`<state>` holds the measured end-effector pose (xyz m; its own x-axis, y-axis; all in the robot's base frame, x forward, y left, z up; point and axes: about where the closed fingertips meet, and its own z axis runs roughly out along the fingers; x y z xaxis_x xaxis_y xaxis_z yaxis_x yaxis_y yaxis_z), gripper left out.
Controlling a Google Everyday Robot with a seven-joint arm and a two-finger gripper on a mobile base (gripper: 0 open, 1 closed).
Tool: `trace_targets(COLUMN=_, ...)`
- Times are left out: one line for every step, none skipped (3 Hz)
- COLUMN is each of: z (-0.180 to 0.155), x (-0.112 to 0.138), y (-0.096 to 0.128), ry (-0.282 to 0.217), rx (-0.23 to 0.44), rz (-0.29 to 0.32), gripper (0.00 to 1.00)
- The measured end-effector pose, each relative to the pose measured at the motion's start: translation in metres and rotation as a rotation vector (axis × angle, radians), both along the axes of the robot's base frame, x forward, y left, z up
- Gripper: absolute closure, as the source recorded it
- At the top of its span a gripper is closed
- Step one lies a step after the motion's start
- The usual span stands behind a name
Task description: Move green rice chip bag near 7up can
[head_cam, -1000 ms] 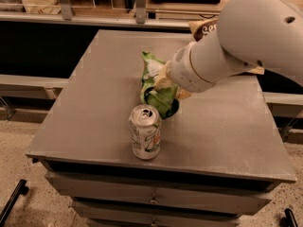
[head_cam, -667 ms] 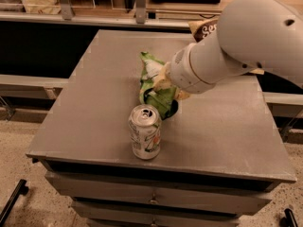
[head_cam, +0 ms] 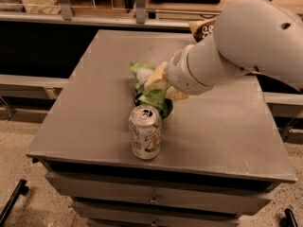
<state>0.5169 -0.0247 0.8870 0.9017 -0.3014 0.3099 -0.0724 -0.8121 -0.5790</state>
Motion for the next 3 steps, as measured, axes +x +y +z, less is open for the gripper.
trace_targets(z=0.002, x=-0.001, y=0.002, ry=-0.003, rx=-0.002, rz=0.003, gripper=0.0)
trace_targets(z=0.002, x=-0.001, y=0.002, ry=-0.003, rx=-0.002, rz=0.003, gripper=0.0)
trace_targets(z=0.016, x=0.01, y=-0.017, ry=0.065, rx=0.095, rz=-0.055, gripper=0.0)
